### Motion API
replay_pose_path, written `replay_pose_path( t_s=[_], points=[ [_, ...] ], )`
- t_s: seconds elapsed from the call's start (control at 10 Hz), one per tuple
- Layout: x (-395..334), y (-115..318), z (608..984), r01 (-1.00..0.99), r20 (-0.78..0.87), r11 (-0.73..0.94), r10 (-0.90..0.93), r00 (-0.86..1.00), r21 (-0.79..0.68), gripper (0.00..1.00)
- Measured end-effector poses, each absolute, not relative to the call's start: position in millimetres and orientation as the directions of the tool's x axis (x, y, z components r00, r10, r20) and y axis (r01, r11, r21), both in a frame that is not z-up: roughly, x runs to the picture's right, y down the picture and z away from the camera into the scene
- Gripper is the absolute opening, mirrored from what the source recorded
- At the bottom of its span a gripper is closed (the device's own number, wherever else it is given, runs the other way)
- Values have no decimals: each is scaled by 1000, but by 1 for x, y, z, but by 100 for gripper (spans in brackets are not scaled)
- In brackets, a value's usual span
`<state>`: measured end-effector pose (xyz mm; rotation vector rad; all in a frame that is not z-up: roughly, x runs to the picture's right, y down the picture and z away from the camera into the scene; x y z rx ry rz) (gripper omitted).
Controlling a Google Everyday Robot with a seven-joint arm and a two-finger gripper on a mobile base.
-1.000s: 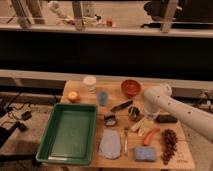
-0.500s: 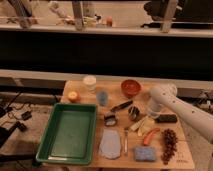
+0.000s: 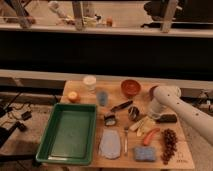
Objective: Place banana in purple bowl
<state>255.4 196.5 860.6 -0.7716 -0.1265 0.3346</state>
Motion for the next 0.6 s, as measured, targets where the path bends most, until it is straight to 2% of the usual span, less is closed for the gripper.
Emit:
replay_pose_path(
  t_s=[0.5, 0.6],
  points=[
    [255, 195, 858, -244, -3, 673, 338, 941, -698, 8],
    [254, 194, 858, -242, -1, 675, 337, 941, -697, 2]
  ],
)
